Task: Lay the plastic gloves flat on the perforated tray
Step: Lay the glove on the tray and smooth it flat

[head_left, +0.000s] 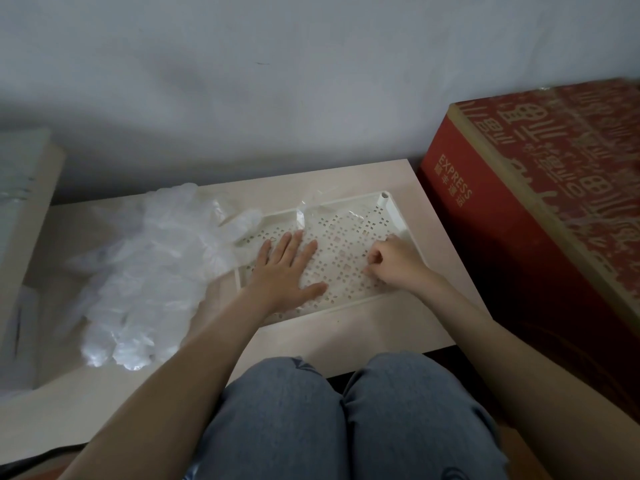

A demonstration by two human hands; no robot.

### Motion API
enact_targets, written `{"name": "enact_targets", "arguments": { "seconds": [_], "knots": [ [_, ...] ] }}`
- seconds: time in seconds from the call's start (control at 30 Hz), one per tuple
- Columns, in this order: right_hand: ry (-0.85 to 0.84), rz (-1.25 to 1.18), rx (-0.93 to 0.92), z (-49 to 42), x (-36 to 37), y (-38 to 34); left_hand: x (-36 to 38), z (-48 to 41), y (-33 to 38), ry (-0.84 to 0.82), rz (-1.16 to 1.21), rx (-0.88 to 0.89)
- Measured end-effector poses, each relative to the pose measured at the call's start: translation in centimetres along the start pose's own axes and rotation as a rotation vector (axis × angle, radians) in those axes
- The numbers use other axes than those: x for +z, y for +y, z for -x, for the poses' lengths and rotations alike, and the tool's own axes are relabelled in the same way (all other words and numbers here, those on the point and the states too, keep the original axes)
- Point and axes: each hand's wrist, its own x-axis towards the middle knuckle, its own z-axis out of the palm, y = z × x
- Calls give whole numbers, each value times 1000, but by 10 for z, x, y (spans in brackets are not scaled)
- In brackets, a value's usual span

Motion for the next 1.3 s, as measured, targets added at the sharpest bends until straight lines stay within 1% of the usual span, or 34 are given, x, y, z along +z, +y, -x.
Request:
{"name": "enact_targets", "arguments": {
  "seconds": [0.1,0.2,0.27,0.37,0.4,0.47,0.53,0.6,0.63,0.7,0.87,0.97,1.2,1.3],
  "knots": [
    [72,-30,7,4,-5,7,-1,1,0,0,-3,7],
    [74,44,10,10,-11,13,0,0,-1,-12,-2,6],
    [90,42,23,13,-16,13,2,-1,-2,-8,-4,8],
    [230,-103,113,13,-27,9,1,0,-2,-24,-6,13],
    [280,-127,118,10,-30,8,0,0,-2,-31,-9,16],
    [317,-129,26,4,-30,0,-2,1,-3,-44,-23,28],
    [247,-102,-175,-2,-20,-17,-3,1,-3,-57,-21,37],
    [107,-2,-380,-7,-3,-39,-2,2,-4,-56,-23,41],
    [35,79,-447,-11,6,-50,-3,3,-4,-56,-37,45],
    [-70,208,-486,-19,22,-67,-3,5,-4,-67,-56,46],
    [-103,272,-412,-39,36,-73,-4,7,-8,-59,-60,47],
    [-84,264,-345,-43,37,-65,-1,5,-9,-62,-68,46],
    [-53,232,-281,-42,34,-49,2,7,-11,-33,-51,49],
    [19,194,-274,-40,24,-49,2,7,-11,12,-29,56]
  ]
}}
